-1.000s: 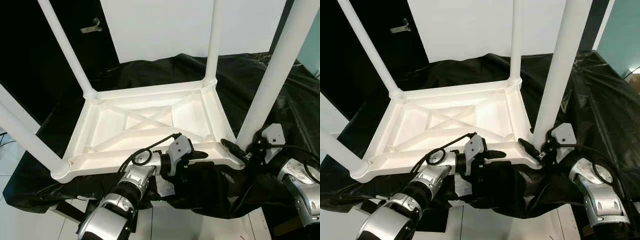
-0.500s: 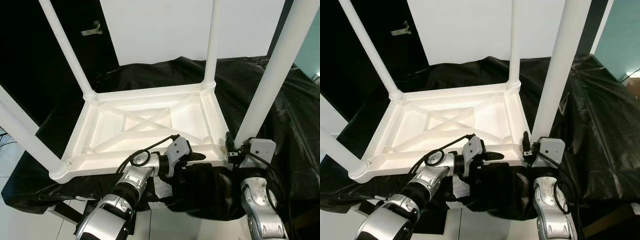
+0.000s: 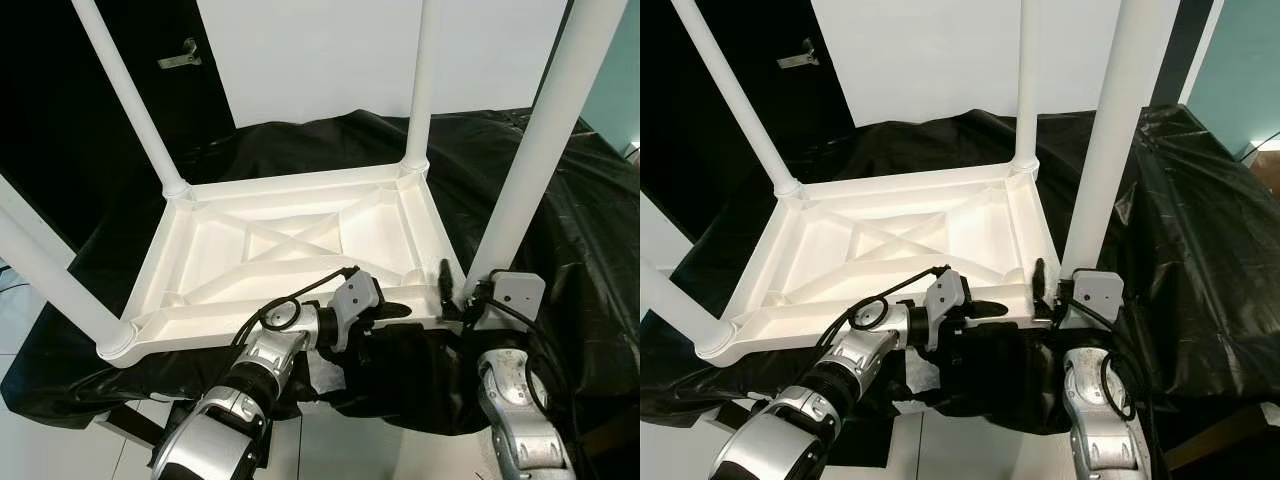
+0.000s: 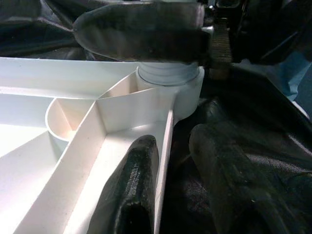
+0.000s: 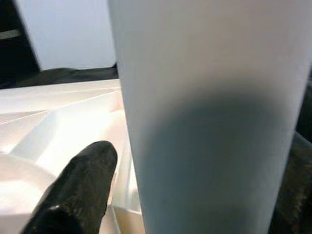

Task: Building children table

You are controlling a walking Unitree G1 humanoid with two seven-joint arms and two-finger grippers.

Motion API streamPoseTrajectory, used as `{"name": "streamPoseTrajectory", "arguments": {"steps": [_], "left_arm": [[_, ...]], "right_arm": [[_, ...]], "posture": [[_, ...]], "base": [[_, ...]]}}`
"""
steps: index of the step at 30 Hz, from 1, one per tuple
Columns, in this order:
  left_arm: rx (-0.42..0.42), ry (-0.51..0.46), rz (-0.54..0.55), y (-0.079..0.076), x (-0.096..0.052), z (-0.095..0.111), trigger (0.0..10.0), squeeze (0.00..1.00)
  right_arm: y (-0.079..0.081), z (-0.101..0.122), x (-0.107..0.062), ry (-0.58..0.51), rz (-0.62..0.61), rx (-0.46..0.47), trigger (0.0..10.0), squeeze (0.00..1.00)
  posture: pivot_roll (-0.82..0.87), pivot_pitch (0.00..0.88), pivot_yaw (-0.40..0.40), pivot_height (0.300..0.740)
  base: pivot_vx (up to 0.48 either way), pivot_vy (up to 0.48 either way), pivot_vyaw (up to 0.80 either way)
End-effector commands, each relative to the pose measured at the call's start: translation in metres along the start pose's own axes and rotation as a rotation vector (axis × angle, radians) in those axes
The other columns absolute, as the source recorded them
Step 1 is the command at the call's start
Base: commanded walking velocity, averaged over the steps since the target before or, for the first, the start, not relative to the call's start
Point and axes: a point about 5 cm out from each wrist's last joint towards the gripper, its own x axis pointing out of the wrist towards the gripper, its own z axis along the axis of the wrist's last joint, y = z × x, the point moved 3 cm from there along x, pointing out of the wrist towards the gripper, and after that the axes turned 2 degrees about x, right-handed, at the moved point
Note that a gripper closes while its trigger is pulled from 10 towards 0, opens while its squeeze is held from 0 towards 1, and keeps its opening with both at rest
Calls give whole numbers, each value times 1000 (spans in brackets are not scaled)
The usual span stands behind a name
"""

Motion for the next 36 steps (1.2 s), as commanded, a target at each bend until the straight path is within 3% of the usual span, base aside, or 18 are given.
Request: {"name": "streamPoseTrajectory", "arguments": {"steps": [1,2,4,6,7,9,10,11,12,13,14,15,27,29,32,34,35,36], "left_arm": [[-110,129,-135,-30,1,-37,10000,0],[-110,129,-135,-30,1,-37,10000,0],[-110,129,-136,-30,1,-37,10000,0],[-111,128,-139,-30,2,-36,10000,0],[-111,128,-139,-30,2,-36,10000,0],[-112,128,-140,-30,3,-36,10000,0],[-112,128,-139,-30,3,-36,10000,0],[-112,128,-139,-30,3,-36,10000,0],[-113,128,-137,-30,3,-36,10000,0],[-113,128,-137,-30,3,-36,10000,0],[-114,127,-135,-30,2,-37,10000,0],[-116,126,-133,-30,2,-37,10000,0],[-120,122,-129,-31,2,-38,10000,0],[-120,121,-129,-31,2,-38,10000,0],[-119,119,-131,-31,3,-37,10000,0],[-119,119,-131,-31,3,-37,10000,0],[-118,120,-131,-31,3,-37,10000,0],[-118,120,-131,-31,3,-37,10000,0]], "right_arm": [[2,-8,5,39,91,38,10000,0],[2,-8,5,39,91,38,10000,0],[3,-5,6,36,186,47,10000,0],[2,0,5,49,375,26,10000,0],[2,0,5,49,375,26,10000,0],[-2,1,5,74,457,-2,8745,0],[-6,1,5,83,475,-13,7020,0],[-6,1,5,83,475,-13,7020,0],[-8,0,5,93,492,-23,5686,0],[-8,0,5,93,492,-23,5686,0],[-11,-1,5,114,514,-27,1922,0],[-11,-2,3,129,555,-34,0,0],[-12,-11,-4,196,630,-34,0,0],[-10,-13,-3,189,579,-14,0,0],[-15,-18,2,138,230,24,0,0],[-15,-18,2,138,230,24,0,0],[-15,-21,-2,127,98,42,0,0],[-15,-21,-2,127,98,42,0,0]], "posture": [[-158,0,84,740],[-158,0,84,740],[-165,0,87,740],[-168,0,90,740],[-168,0,90,740],[-167,0,88,740],[-163,0,86,740],[-163,0,86,740],[-161,0,85,740],[-161,0,85,740],[-160,0,84,740],[-160,0,84,740],[-158,0,80,740],[-160,0,81,740],[-161,0,80,740],[-161,0,80,740],[-161,0,80,740],[-161,0,80,740]], "base": [[0,0,0],[0,0,0],[0,0,0],[0,0,0],[0,0,0],[0,0,0],[0,0,0],[0,0,0],[0,0,0],[0,0,0],[0,0,0],[0,0,0],[0,0,0],[0,0,0],[0,0,0],[0,0,0],[0,0,0],[0,0,0]]}}
